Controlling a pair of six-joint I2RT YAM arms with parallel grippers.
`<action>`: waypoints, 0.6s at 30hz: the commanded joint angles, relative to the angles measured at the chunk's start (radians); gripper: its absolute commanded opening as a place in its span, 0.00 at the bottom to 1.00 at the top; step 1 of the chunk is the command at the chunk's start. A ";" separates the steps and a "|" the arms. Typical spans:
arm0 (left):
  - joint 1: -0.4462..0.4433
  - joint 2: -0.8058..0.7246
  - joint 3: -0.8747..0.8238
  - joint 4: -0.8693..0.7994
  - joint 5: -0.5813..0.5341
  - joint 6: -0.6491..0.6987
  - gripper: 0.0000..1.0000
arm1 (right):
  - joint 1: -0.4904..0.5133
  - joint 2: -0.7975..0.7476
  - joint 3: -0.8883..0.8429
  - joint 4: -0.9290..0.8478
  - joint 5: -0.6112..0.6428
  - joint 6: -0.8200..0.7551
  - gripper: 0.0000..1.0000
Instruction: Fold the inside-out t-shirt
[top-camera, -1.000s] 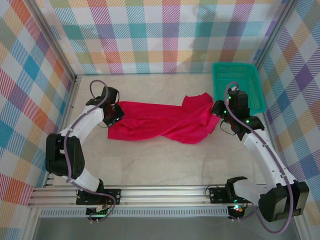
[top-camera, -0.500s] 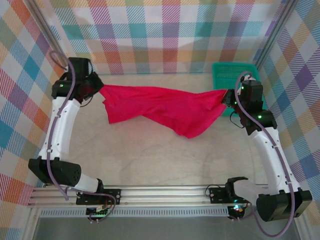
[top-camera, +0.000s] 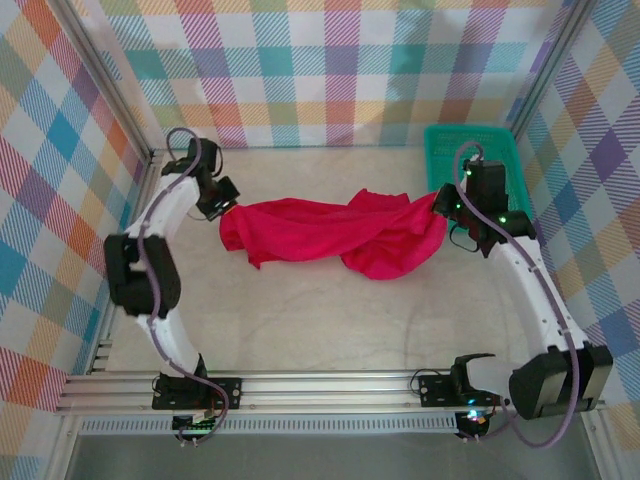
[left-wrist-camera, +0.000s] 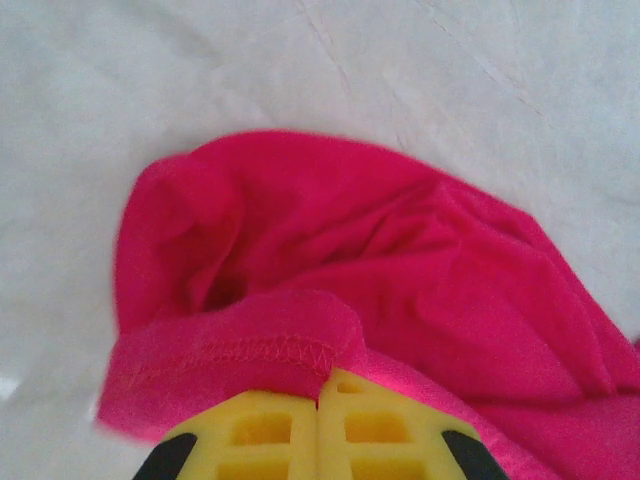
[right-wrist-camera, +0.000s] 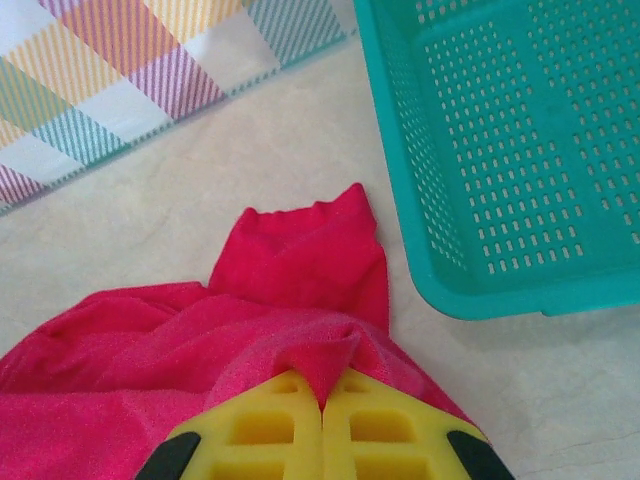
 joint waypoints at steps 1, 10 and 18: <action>-0.010 0.149 0.202 -0.015 0.038 -0.004 0.00 | -0.005 0.032 -0.002 0.044 -0.029 0.009 0.00; -0.073 0.068 0.162 -0.151 -0.232 0.079 0.54 | -0.005 0.068 0.002 0.050 -0.056 -0.003 0.00; -0.309 -0.182 -0.278 -0.102 -0.324 0.086 0.50 | -0.005 0.066 -0.013 0.058 -0.077 0.003 0.00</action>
